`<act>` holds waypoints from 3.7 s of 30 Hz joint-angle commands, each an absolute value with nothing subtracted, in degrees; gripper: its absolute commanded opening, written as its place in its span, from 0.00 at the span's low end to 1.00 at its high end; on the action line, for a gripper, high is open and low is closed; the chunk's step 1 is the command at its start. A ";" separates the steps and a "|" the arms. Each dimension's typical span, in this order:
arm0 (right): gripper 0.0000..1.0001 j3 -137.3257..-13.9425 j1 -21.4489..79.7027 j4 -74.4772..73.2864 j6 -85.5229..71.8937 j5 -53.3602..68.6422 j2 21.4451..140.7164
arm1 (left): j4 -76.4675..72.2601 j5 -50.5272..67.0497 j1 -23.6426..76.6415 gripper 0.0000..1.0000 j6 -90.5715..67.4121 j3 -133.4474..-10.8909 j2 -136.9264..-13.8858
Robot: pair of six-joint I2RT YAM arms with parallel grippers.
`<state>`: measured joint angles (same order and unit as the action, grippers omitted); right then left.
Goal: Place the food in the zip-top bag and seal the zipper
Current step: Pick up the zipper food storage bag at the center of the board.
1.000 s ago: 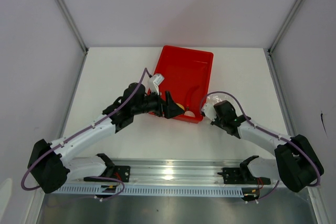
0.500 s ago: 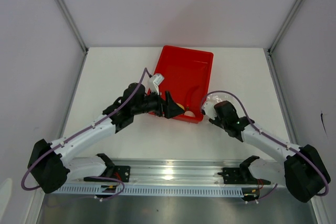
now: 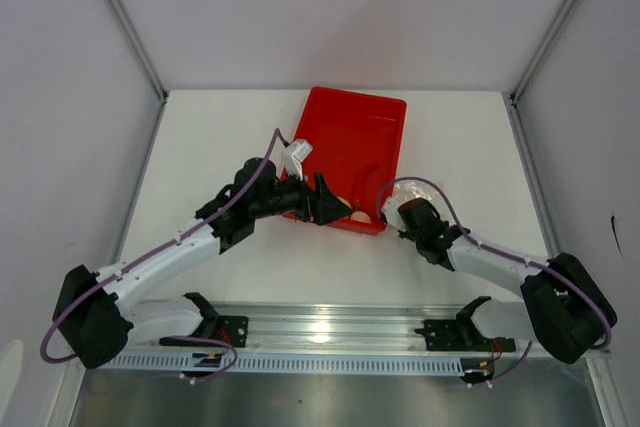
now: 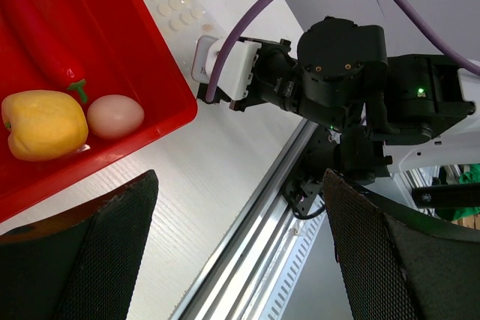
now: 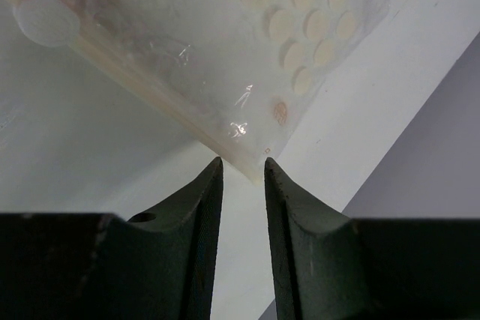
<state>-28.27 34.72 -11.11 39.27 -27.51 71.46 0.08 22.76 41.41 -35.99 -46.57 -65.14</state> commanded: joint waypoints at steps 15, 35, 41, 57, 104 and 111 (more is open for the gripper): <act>0.31 -24.79 36.47 1.93 41.22 -32.86 75.06 | -2.64 24.34 41.57 0.93 -35.60 -45.53 -63.90; 0.27 -22.59 37.62 20.38 45.79 -40.42 86.39 | -3.43 24.70 41.57 0.93 -35.86 -45.44 -64.60; 0.06 -22.67 37.71 25.05 46.15 -41.93 90.35 | -2.81 24.35 41.66 0.92 -35.68 -45.44 -64.25; 0.00 -26.63 39.29 2.13 35.34 -46.50 72.11 | -2.90 24.17 41.66 0.88 -36.91 -45.97 -66.00; 0.00 -69.34 27.34 -48.60 -24.34 -22.06 65.56 | 8.07 -2.28 50.01 0.78 -21.28 -65.82 -75.40; 0.00 -72.16 24.88 -50.88 -24.00 -20.66 63.81 | 13.96 -0.88 45.45 0.71 -23.29 -75.04 -87.43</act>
